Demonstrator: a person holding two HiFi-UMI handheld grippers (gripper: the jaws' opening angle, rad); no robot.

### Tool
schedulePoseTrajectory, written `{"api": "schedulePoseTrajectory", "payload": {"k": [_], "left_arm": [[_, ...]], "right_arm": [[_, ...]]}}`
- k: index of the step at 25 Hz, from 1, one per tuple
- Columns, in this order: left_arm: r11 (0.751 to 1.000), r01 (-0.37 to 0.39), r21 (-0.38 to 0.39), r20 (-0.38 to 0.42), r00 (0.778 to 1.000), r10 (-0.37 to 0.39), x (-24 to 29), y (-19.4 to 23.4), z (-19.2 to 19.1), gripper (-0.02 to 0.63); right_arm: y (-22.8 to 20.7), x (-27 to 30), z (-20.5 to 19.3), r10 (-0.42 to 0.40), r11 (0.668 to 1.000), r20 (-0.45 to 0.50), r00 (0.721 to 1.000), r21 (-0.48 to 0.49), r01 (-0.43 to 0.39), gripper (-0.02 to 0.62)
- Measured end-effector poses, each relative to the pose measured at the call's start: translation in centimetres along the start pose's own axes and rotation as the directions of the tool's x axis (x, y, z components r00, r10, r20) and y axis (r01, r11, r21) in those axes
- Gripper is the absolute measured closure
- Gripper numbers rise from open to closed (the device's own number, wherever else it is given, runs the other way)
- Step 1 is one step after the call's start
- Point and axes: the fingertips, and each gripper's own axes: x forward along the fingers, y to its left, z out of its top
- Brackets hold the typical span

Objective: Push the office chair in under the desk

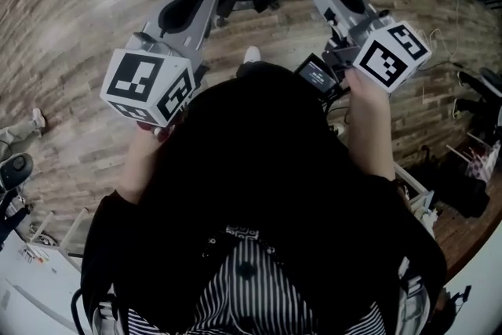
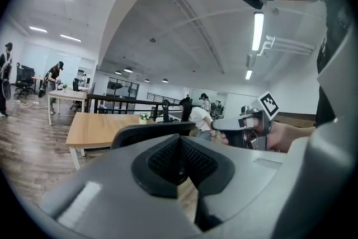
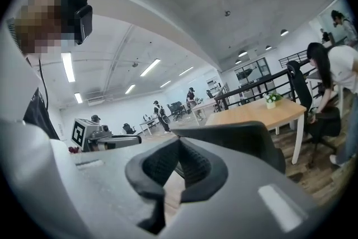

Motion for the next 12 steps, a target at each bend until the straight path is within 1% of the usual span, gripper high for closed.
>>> {"api": "schedulePoseTrajectory", "payload": {"k": [3,5,8,12], "left_arm": [[1.000,-0.023,-0.004,-0.005,1.000,0.023,3.6,1.3,1.2,0.603],[0.999,-0.039,-0.018,-0.018,0.999,0.039,6.0,2.3,1.4,0.603],[0.998,-0.065,-0.027,-0.038,0.997,0.064,7.8,3.3,1.5,0.603],[0.996,-0.086,0.018,-0.081,0.993,0.088,10.3,4.5,0.9,0.603]], "right_arm": [[-3.2,1.4,2.4,0.010,0.999,-0.014,1.000,-0.033,-0.011,0.597],[-5.7,2.2,3.6,0.014,0.999,-0.019,1.000,-0.035,-0.015,0.597],[-7.8,2.4,4.3,0.025,0.999,-0.018,1.000,-0.024,-0.026,0.597],[-11.2,2.2,4.5,0.024,1.000,-0.027,0.999,-0.008,-0.024,0.597]]}}
